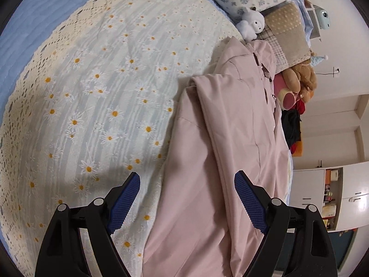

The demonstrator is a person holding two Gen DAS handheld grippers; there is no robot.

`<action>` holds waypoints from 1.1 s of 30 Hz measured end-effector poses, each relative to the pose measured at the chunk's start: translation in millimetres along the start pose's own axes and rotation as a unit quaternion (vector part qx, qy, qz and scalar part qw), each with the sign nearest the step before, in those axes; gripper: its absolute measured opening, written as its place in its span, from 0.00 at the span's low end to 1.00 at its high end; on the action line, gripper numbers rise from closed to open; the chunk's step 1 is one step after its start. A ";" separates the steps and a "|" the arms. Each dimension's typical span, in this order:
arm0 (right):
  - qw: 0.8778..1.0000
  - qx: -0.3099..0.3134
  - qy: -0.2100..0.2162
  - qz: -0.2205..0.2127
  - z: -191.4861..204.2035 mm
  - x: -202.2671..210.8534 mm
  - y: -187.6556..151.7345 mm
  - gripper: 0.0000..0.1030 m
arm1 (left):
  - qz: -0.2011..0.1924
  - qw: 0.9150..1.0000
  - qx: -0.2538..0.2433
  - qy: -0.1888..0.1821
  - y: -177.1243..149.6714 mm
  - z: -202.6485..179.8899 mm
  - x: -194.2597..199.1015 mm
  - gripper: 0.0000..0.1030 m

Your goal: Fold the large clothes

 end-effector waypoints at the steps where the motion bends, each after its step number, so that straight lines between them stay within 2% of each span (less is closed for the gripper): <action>1: 0.999 -0.039 0.037 0.002 -6.4 -0.1 -1.3 0.03 | 0.001 1.000 0.005 -0.003 0.6 2.5 -0.6 0.83; 4: 0.986 -0.133 0.102 -0.015 -26.3 13.7 -5.2 0.02 | 0.004 1.000 0.006 -0.009 1.6 2.8 -2.9 0.83; 5: 0.978 -0.164 0.124 -0.027 -31.0 22.9 -5.2 0.03 | 0.005 1.000 0.002 -0.008 2.1 1.7 -4.0 0.83; 7: 0.955 -0.230 0.174 -0.066 -49.3 51.2 -4.3 0.03 | 0.008 1.000 -0.002 -0.013 4.2 -1.2 -6.7 0.83; 9: 0.942 -0.260 0.186 -0.099 -67.5 73.0 -1.2 0.03 | 0.011 1.000 0.008 -0.022 8.3 -3.7 -12.2 0.83; 10: 0.930 -0.285 0.200 -0.120 -82.9 88.9 -0.3 0.03 | 0.013 0.999 0.015 -0.026 10.0 -6.3 -15.6 0.83; 12: 0.915 -0.311 0.209 -0.153 -108.2 113.0 0.9 0.03 | 0.013 0.999 0.022 -0.034 13.2 -11.9 -21.0 0.83; 15: 0.884 -0.351 0.235 -0.199 -142.5 144.9 0.1 0.03 | 0.013 0.999 0.019 -0.030 17.0 -23.3 -30.7 0.83; 17: 0.869 -0.367 0.244 -0.224 -159.9 161.8 -0.8 0.03 | 0.009 0.999 0.020 -0.027 23.5 -28.3 -36.6 0.83; 21: 0.856 -0.371 0.263 -0.246 -166.0 181.6 -4.0 0.03 | -0.010 0.999 0.040 -0.024 49.0 -37.3 -52.2 0.82; 23: 0.858 -0.365 0.263 -0.249 -163.8 184.0 -6.6 0.03 | -0.032 0.998 0.045 -0.025 63.8 -47.8 -56.3 0.66; 25: 0.853 -0.372 0.269 -0.250 -162.9 185.8 -11.9 0.03 | -0.047 0.998 0.031 -0.008 71.6 -60.6 -58.1 0.15; 28: 0.844 -0.386 0.277 -0.251 -161.3 185.8 -26.4 0.03 | -0.057 0.998 0.001 0.040 74.9 -85.7 -60.5 0.10; 30: 0.840 -0.391 0.270 -0.261 -164.0 193.1 -32.1 0.03 | -0.065 0.997 -0.022 0.042 75.2 -113.7 -56.3 0.10; 33: 0.830 -0.403 0.256 -0.289 -165.5 218.9 -49.5 0.03 | -0.066 0.996 -0.058 0.026 73.2 -164.1 -54.4 0.10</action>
Point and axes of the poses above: each gripper's, at about its wrist camera, not at the fingertips, and x roughly against the way its jaws point, z to its left, y to its top, the point moved 5 cm from there along -x, roughly the way its jaws point, and after that the axes turned 8 degrees about -z, right-handed, at the moved point
